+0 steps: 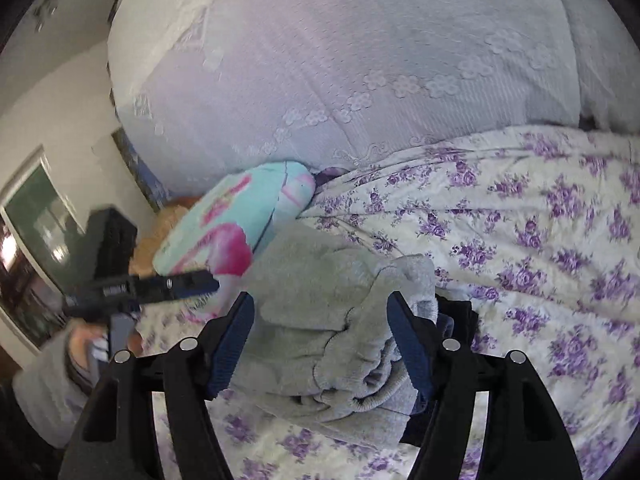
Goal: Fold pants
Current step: 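Lower the sweatpants bundle onto the folded blue jeans with both grippers, then open both grippers and withdraw them from the stacked sweatpants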
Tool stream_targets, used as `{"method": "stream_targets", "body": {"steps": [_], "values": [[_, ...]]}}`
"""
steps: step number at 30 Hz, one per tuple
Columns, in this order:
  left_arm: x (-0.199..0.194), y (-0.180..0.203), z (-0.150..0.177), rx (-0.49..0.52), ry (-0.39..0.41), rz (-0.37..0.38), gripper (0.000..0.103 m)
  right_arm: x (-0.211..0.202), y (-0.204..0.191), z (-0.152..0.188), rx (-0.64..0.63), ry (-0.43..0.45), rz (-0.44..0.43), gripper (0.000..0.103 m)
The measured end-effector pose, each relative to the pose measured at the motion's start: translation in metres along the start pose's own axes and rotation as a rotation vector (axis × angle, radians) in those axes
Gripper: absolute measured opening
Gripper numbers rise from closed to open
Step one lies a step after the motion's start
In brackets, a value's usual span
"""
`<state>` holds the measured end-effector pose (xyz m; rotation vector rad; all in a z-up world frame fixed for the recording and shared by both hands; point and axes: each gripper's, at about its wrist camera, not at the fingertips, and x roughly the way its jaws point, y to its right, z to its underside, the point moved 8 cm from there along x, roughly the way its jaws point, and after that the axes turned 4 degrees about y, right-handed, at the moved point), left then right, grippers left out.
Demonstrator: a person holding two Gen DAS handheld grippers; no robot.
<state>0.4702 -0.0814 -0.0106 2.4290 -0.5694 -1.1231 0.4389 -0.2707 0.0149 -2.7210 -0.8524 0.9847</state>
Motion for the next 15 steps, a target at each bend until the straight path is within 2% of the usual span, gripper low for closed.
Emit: {"method": "stream_targets", "body": {"steps": [1, 3, 6, 10, 13, 15], "values": [[0.008, 0.005, -0.001, 0.027, -0.006, -0.028, 0.071, 0.005, -0.004, 0.006, -0.025, -0.018, 0.008, 0.055], [0.024, 0.011, 0.000, 0.055, -0.025, -0.054, 0.071, 0.017, -0.009, 0.022, -0.062, -0.059, 0.017, 0.053], [0.051, 0.007, -0.005, 0.056, -0.059, -0.104, 0.071, 0.036, -0.002, 0.045, -0.108, -0.114, 0.088, 0.051], [0.090, -0.009, 0.003, 0.099, -0.099, -0.176, 0.071, 0.048, 0.009, 0.058, -0.108, -0.106, 0.096, 0.051], [0.100, -0.004, 0.012, 0.220, -0.086, -0.243, 0.080, 0.051, 0.011, 0.060, -0.096, -0.095, 0.089, 0.053], [0.101, -0.003, 0.014, 0.237, -0.079, -0.247, 0.082, 0.051, 0.010, 0.062, -0.103, -0.089, 0.091, 0.053]]}}
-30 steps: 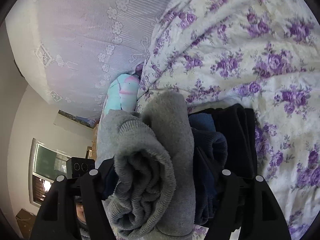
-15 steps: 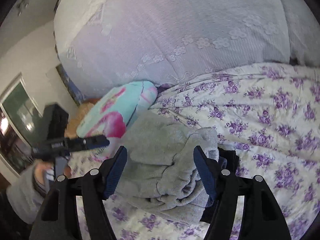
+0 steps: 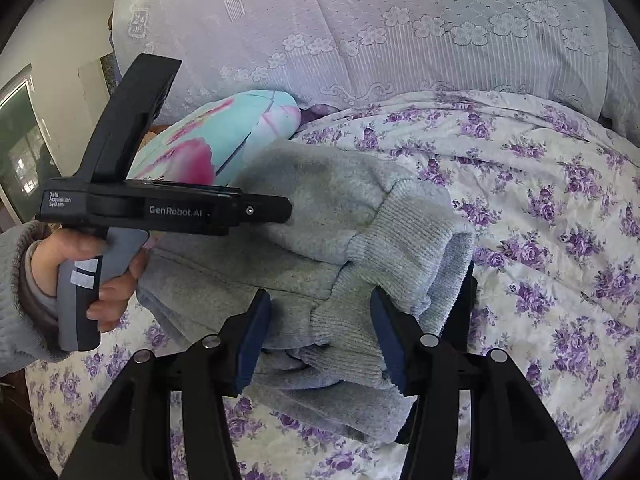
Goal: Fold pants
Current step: 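Open both grippers and withdraw them from the stacked sweatpants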
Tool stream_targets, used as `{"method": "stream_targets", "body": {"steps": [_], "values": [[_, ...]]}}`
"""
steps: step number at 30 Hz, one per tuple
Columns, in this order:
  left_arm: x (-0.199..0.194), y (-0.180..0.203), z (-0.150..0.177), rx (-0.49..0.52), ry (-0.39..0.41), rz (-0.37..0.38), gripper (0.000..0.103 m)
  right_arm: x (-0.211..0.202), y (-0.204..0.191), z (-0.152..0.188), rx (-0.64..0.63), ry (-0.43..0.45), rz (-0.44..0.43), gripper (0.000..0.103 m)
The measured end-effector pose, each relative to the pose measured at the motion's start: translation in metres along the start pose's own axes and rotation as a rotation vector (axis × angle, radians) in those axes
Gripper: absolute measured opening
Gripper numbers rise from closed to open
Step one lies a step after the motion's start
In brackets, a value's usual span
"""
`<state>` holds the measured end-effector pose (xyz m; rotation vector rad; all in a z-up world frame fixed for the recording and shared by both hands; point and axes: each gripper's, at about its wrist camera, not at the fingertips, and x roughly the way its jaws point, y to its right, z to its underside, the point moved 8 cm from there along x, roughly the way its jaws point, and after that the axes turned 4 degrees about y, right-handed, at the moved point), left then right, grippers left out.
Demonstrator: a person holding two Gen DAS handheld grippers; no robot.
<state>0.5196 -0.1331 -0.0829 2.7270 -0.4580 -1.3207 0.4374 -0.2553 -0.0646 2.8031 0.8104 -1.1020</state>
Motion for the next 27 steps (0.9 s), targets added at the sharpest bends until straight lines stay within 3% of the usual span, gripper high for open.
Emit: {"method": "stream_targets", "body": {"steps": [3, 5, 7, 11, 13, 16, 19, 22, 25, 27], "values": [[-0.003, 0.000, -0.001, -0.016, 0.003, 0.011, 0.084, -0.001, 0.000, 0.000, 0.005, 0.005, 0.004, 0.054], [-0.014, 0.001, -0.004, -0.042, 0.030, 0.020, 0.084, -0.001, -0.001, -0.002, 0.020, -0.009, -0.006, 0.060], [-0.030, 0.002, -0.006, -0.070, 0.062, 0.020, 0.084, -0.003, -0.005, -0.006, 0.031, -0.017, -0.023, 0.073], [-0.072, 0.002, -0.004, -0.068, 0.123, -0.028, 0.090, -0.026, -0.014, -0.018, 0.109, 0.013, -0.017, 0.077], [-0.092, -0.001, 0.001, -0.060, 0.145, -0.055, 0.093, -0.044, -0.017, -0.023, 0.136, 0.047, 0.006, 0.089], [-0.122, -0.006, 0.017, -0.063, 0.166, -0.097, 0.095, -0.066, -0.017, -0.016, 0.166, 0.057, 0.090, 0.097], [-0.144, -0.012, 0.040, -0.072, 0.166, -0.155, 0.098, -0.082, -0.015, 0.009, 0.219, 0.026, 0.164, 0.099], [-0.151, -0.009, 0.076, -0.073, 0.103, -0.217, 0.098, -0.090, -0.019, 0.049, 0.249, -0.051, 0.266, 0.099], [-0.153, -0.001, 0.120, -0.078, 0.018, -0.231, 0.098, -0.099, -0.034, 0.093, 0.255, -0.109, 0.306, 0.099], [-0.160, 0.005, 0.142, -0.085, 0.010, -0.237, 0.098, -0.107, -0.047, 0.118, 0.254, -0.143, 0.330, 0.099]]}}
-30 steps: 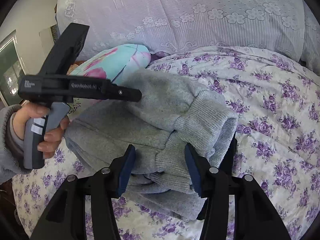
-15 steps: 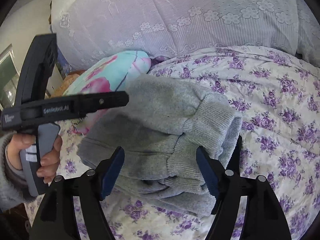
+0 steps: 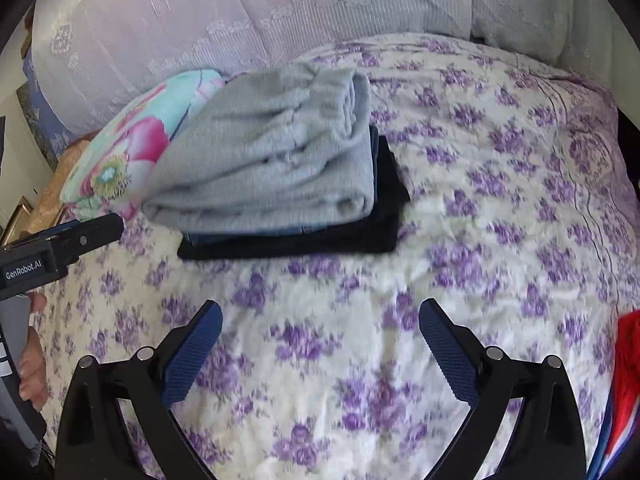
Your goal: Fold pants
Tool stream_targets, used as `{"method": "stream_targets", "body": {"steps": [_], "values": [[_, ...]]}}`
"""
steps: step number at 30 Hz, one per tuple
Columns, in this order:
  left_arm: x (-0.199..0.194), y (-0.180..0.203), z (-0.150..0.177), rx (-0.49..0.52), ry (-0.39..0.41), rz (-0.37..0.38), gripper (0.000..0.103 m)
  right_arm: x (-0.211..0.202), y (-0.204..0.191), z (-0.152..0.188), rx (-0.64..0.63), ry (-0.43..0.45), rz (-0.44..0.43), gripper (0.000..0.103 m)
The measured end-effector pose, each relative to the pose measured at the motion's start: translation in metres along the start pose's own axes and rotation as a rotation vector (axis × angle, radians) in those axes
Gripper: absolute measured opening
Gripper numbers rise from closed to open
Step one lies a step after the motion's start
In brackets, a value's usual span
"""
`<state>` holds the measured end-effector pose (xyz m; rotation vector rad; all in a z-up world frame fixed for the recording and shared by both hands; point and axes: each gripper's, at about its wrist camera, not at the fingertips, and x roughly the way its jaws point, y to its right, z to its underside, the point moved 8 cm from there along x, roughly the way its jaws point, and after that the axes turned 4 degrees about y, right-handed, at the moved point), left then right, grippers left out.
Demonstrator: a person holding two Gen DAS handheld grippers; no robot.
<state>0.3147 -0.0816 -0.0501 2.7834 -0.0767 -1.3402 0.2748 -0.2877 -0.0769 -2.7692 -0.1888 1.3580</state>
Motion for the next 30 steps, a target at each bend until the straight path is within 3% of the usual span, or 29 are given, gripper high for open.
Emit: {"method": "stream_targets", "body": {"steps": [6, 9, 13, 17, 21, 27, 30], "values": [[-0.043, 0.004, 0.039, -0.016, 0.027, 0.000, 0.098, -0.035, -0.007, 0.035, -0.005, 0.019, 0.034, 0.099], [-0.071, 0.005, 0.040, 0.000, 0.076, 0.001, 0.098, -0.065, -0.011, 0.023, -0.018, 0.097, 0.064, 0.099], [-0.109, 0.000, 0.034, 0.022, 0.128, -0.065, 0.098, -0.109, -0.016, 0.002, -0.010, 0.189, 0.067, 0.099], [-0.143, -0.002, 0.028, 0.013, 0.160, -0.052, 0.098, -0.146, -0.024, -0.014, -0.015, 0.263, 0.050, 0.099], [-0.168, -0.007, 0.029, 0.050, 0.172, -0.152, 0.098, -0.172, -0.035, -0.019, -0.014, 0.308, 0.022, 0.099], [-0.191, -0.011, 0.041, -0.009, 0.156, -0.057, 0.098, -0.193, -0.052, -0.012, -0.037, 0.332, 0.011, 0.099], [-0.205, -0.017, 0.043, -0.028, 0.187, -0.062, 0.098, -0.202, -0.057, -0.008, -0.045, 0.343, 0.020, 0.099]]}}
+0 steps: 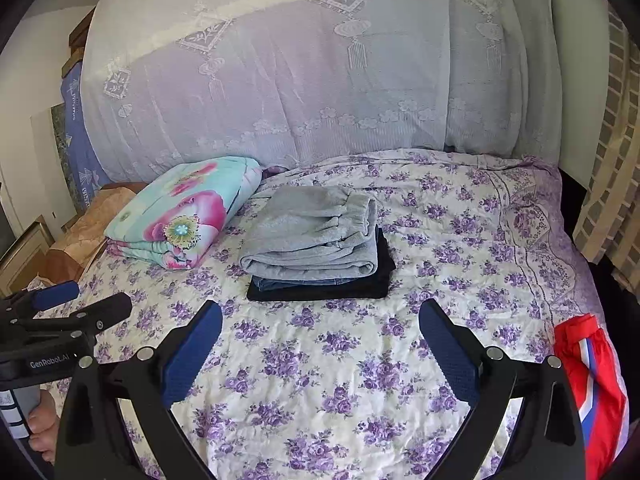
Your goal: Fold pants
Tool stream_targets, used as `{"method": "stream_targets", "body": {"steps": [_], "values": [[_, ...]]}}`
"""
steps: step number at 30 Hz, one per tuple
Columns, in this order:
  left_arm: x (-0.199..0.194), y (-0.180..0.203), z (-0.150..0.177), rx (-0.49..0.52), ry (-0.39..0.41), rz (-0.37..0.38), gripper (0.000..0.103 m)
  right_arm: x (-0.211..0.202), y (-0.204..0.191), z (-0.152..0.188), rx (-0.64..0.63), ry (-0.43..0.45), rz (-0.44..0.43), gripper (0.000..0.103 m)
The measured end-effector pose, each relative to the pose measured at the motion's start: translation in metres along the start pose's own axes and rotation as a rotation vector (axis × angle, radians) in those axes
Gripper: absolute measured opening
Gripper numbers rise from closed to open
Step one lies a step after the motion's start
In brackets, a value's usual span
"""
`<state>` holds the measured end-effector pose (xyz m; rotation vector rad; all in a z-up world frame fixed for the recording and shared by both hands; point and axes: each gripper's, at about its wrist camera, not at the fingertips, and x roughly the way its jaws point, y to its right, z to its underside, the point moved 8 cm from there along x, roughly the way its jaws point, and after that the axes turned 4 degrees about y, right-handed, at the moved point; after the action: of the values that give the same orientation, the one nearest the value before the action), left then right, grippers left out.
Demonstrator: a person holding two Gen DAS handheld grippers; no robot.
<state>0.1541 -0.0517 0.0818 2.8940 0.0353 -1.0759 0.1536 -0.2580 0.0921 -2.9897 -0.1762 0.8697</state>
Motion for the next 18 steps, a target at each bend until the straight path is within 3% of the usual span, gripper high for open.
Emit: {"method": "stream_targets", "body": {"steps": [9, 18], "values": [[-0.018, -0.011, 0.006, -0.001, 0.006, -0.023, 0.098, -0.019, -0.013, 0.014, 0.014, -0.013, -0.003, 0.099], [-0.033, 0.011, 0.005, -0.013, 0.029, -0.091, 0.098, -0.013, -0.012, 0.005, -0.051, -0.013, -0.056, 0.099]]}}
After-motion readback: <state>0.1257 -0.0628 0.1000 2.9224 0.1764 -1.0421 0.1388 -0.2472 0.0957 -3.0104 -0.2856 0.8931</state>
